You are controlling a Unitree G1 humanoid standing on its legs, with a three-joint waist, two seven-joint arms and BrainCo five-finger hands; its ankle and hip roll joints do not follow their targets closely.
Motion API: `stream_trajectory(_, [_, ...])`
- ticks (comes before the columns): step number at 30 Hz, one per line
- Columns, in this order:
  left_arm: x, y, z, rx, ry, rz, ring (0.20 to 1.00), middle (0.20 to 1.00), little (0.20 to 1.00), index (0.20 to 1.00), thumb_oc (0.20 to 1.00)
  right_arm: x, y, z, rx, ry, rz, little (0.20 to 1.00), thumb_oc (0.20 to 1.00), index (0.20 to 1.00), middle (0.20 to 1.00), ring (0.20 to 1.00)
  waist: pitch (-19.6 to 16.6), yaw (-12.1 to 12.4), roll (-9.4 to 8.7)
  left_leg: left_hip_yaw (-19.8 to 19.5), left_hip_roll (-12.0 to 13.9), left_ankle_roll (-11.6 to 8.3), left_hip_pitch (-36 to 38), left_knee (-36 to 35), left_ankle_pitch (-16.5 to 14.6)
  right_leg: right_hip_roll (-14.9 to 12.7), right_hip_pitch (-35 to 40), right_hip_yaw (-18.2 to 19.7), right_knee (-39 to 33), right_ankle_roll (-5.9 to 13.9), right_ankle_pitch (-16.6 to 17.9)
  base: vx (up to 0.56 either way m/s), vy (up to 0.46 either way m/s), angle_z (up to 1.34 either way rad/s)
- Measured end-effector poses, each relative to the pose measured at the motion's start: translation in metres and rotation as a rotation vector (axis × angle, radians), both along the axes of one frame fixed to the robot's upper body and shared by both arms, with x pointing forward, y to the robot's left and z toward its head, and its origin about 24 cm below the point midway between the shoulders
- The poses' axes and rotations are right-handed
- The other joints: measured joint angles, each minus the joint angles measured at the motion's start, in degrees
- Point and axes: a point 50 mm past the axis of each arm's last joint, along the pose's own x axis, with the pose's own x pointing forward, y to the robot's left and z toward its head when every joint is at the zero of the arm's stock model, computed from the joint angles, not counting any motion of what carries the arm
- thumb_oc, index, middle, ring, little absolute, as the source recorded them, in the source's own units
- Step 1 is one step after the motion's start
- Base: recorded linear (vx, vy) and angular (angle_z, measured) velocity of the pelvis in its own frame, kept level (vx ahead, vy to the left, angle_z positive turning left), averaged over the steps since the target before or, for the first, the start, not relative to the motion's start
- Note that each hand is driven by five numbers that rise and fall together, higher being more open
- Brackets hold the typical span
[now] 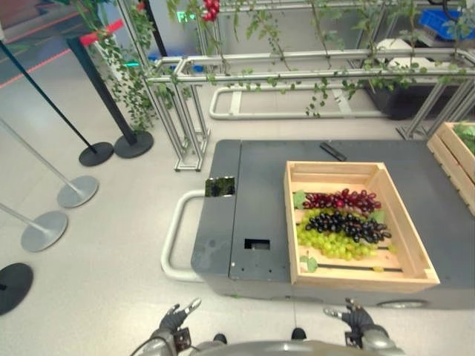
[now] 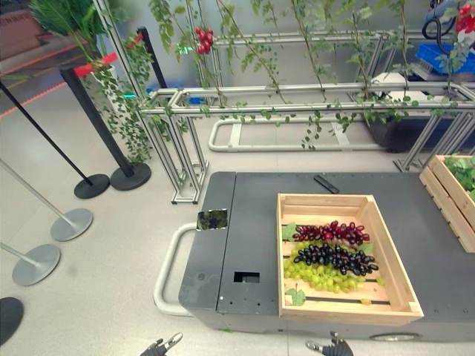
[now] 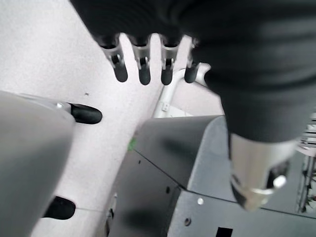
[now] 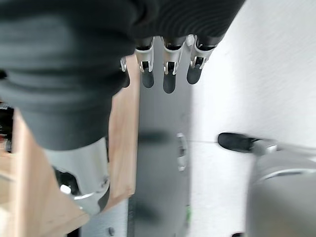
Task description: Pick up the fruits from the basket on one side to the basket on the other side
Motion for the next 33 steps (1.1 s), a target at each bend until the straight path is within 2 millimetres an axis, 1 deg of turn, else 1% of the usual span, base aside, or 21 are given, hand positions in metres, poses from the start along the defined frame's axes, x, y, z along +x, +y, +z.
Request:
stream_trajectory(1, [0.005, -0.001, 0.003, 0.001, -0.026, 0.001, 1.000, 1.000, 1.000, 1.000, 1.000, 0.003, 0.001, 0.003, 0.009, -0.024, -0.009, 1.000, 1.000, 1.000, 1.000, 1.000, 0.38, -0.13, -0.29, 0.08, -0.16, 0.00, -0.44, 0.03, 0.01, -0.03, -0.71, 0.26, 0.00, -0.01, 0.20, -0.13, 0.014, -0.13])
stream_trajectory(2, [0.011, -0.001, 0.007, 0.003, -0.056, 0.005, 1.000, 1.000, 1.000, 1.000, 1.000, 0.007, 0.002, 0.006, 0.012, -0.054, -0.011, 1.000, 1.000, 1.000, 1.000, 1.000, 0.47, -0.04, -0.19, 0.08, -0.15, 0.01, -0.99, 0.03, 0.16, -0.06, -1.04, 0.49, -0.01, -0.02, 0.32, -0.12, 0.018, -0.09])
stream_trajectory(4, [0.035, -0.002, 0.023, 0.016, -0.173, 0.002, 1.000, 1.000, 1.000, 1.000, 1.000, 0.024, 0.006, 0.019, 0.039, -0.156, -0.031, 1.000, 1.000, 1.000, 1.000, 1.000, 2.24, 0.10, -0.95, 0.27, -0.26, 0.11, -3.40, -0.10, 0.92, -0.08, -3.67, 0.99, 0.29, -0.26, 1.35, -0.09, 0.023, -0.08])
stream_trajectory(6, [0.046, -0.002, 0.028, 0.013, -0.203, 0.020, 1.000, 1.000, 1.000, 1.000, 1.000, 0.036, 0.008, 0.026, 0.044, -0.197, -0.042, 1.000, 1.000, 1.000, 1.000, 1.000, 3.74, -0.02, -1.52, 0.47, -0.32, 0.17, -3.75, -0.27, 1.14, -0.07, -4.16, 1.11, 0.27, -0.39, 1.73, -0.04, 0.021, -0.06])
stream_trajectory(8, [0.056, -0.002, 0.034, 0.013, -0.235, 0.027, 1.000, 1.000, 1.000, 1.000, 1.000, 0.041, 0.008, 0.029, 0.056, -0.217, -0.057, 1.000, 1.000, 1.000, 1.000, 1.000, 4.46, -0.03, -2.04, 0.93, -0.28, 0.20, -3.86, -0.63, 1.20, -0.03, -4.55, 1.24, 0.26, -0.37, 1.73, -0.05, 0.026, -0.04])
stream_trajectory(9, [0.056, -0.001, 0.035, 0.016, -0.241, 0.029, 1.000, 1.000, 1.000, 1.000, 1.000, 0.042, 0.008, 0.031, 0.058, -0.226, -0.061, 1.000, 1.000, 1.000, 1.000, 1.000, 4.78, 0.02, -2.06, 1.01, -0.28, 0.21, -3.87, -0.74, 1.26, -0.04, -4.64, 1.27, 0.22, -0.34, 1.71, -0.05, 0.027, -0.06])
stream_trajectory(10, [0.064, -0.002, 0.043, 0.021, -0.285, 0.030, 1.000, 1.000, 1.000, 1.000, 1.000, 0.047, 0.008, 0.036, 0.066, -0.256, -0.082, 1.000, 1.000, 1.000, 1.000, 1.000, 5.53, 0.06, -2.19, 1.36, -0.30, 0.24, -4.32, -0.88, 1.40, -0.10, -5.26, 1.32, 0.16, -0.22, 1.77, -0.02, 0.030, -0.07])
stream_trajectory(11, [0.067, -0.001, 0.048, 0.026, -0.310, 0.029, 1.000, 1.000, 1.000, 1.000, 1.000, 0.049, 0.008, 0.039, 0.068, -0.270, -0.088, 1.000, 1.000, 1.000, 1.000, 1.000, 6.04, 0.05, -2.21, 1.44, -0.31, 0.25, -4.64, -1.01, 1.57, -0.09, -5.68, 1.39, 0.24, -0.10, 1.84, -0.04, 0.054, -0.04])
stream_trajectory(13, [0.079, 0.000, 0.060, 0.042, -0.376, 0.034, 1.000, 1.000, 1.000, 1.000, 1.000, 0.055, 0.007, 0.048, 0.066, -0.323, -0.107, 1.000, 1.000, 1.000, 1.000, 1.000, 7.66, -0.39, -2.19, 1.46, -0.42, 0.31, -5.11, -1.55, 2.12, -0.13, -6.43, 1.47, 0.27, -0.36, 2.46, -0.04, 0.047, -0.01])
stream_trajectory(15, [0.081, 0.001, 0.065, 0.050, -0.398, 0.032, 1.000, 1.000, 1.000, 1.000, 1.000, 0.058, 0.005, 0.055, 0.059, -0.362, -0.120, 1.000, 1.000, 1.000, 1.000, 1.000, 8.15, -1.33, -2.22, 1.49, -0.50, 0.37, -5.58, -1.84, 2.22, -0.21, -6.98, 1.49, 0.25, -0.30, 2.43, -0.02, 0.018, -0.01])
stream_trajectory(16, [0.082, 0.002, 0.065, 0.053, -0.401, 0.032, 1.000, 1.000, 1.000, 1.000, 1.000, 0.060, 0.004, 0.058, 0.055, -0.376, -0.128, 1.000, 1.000, 1.000, 1.000, 1.000, 8.17, -1.46, -2.21, 1.53, -0.50, 0.38, -6.01, -1.86, 2.29, -0.21, -7.49, 1.54, 0.26, -0.25, 2.45, -0.04, 0.041, -0.09])
stream_trajectory(19, [0.093, 0.002, 0.073, 0.073, -0.430, 0.029, 1.000, 1.000, 1.000, 1.000, 1.000, 0.068, -0.002, 0.072, 0.030, -0.445, -0.165, 1.000, 1.000, 1.000, 1.000, 1.000, 9.54, -1.69, -2.17, 1.57, -0.54, 0.36, -7.38, -2.11, 2.75, -0.15, -9.11, 1.62, 0.29, -0.44, 3.00, -0.01, 0.020, -0.05])
stream_trajectory(23, [0.099, 0.001, 0.080, 0.083, -0.461, 0.040, 1.000, 1.000, 1.000, 1.000, 1.000, 0.072, -0.002, 0.080, 0.008, -0.481, -0.179, 1.000, 1.000, 1.000, 1.000, 1.000, 10.87, -2.42, -2.31, 1.59, -0.66, 0.36, -7.94, -2.11, 2.76, -0.11, -9.77, 1.83, 0.29, -0.45, 3.03, 0.00, 0.004, -0.01])
stream_trajectory(24, [0.100, 0.001, 0.082, 0.090, -0.464, 0.048, 1.000, 1.000, 1.000, 1.000, 1.000, 0.075, -0.001, 0.086, 0.001, -0.506, -0.183, 1.000, 1.000, 1.000, 1.000, 1.000, 11.76, -2.62, -2.28, 1.64, -0.78, 0.37, -8.01, -2.15, 2.76, -0.11, -9.97, 2.27, 0.28, -0.39, 3.09, 0.00, 0.015, -0.07])
stream_trajectory(28, [0.102, 0.001, 0.085, 0.100, -0.475, 0.057, 1.000, 1.000, 1.000, 1.000, 1.000, 0.079, -0.005, 0.095, -0.053, -0.535, -0.164, 1.000, 1.000, 1.000, 1.000, 1.000, 12.79, -2.59, -2.43, 1.59, -0.88, 0.37, -8.47, -2.37, 2.76, 0.01, -10.96, 2.90, 0.29, -0.45, 3.38, 0.01, 0.003, -0.10])
stream_trajectory(29, [0.103, 0.000, 0.086, 0.116, -0.479, 0.045, 1.000, 1.000, 1.000, 1.000, 1.000, 0.080, -0.010, 0.099, -0.075, -0.545, -0.161, 1.000, 1.000, 1.000, 1.000, 1.000, 12.88, -2.68, -2.46, 1.59, -0.88, 0.38, -8.90, -2.35, 2.77, 0.02, -11.45, 2.88, 0.29, -0.46, 3.49, 0.03, -0.001, -0.06])
stream_trajectory(31, [0.103, 0.001, 0.087, 0.132, -0.481, 0.039, 1.000, 1.000, 1.000, 1.000, 1.000, 0.081, -0.013, 0.102, -0.086, -0.550, -0.156, 1.000, 1.000, 1.000, 1.000, 1.000, 13.11, -2.65, -2.71, 1.60, -0.85, 0.38, -8.84, -2.27, 2.77, 0.08, -11.45, 2.94, 0.29, -0.46, 3.49, 0.02, -0.013, -0.04])
stream_trajectory(33, [0.104, 0.000, 0.088, 0.132, -0.484, 0.042, 1.000, 1.000, 1.000, 1.000, 1.000, 0.082, -0.019, 0.106, -0.114, -0.556, -0.150, 1.000, 1.000, 1.000, 1.000, 1.000, 13.27, -2.55, -3.00, 1.55, -0.81, 0.38, -8.83, -2.26, 2.77, 0.18, -11.45, 3.00, 0.29, -0.47, 3.49, 0.00, 0.000, 0.00])
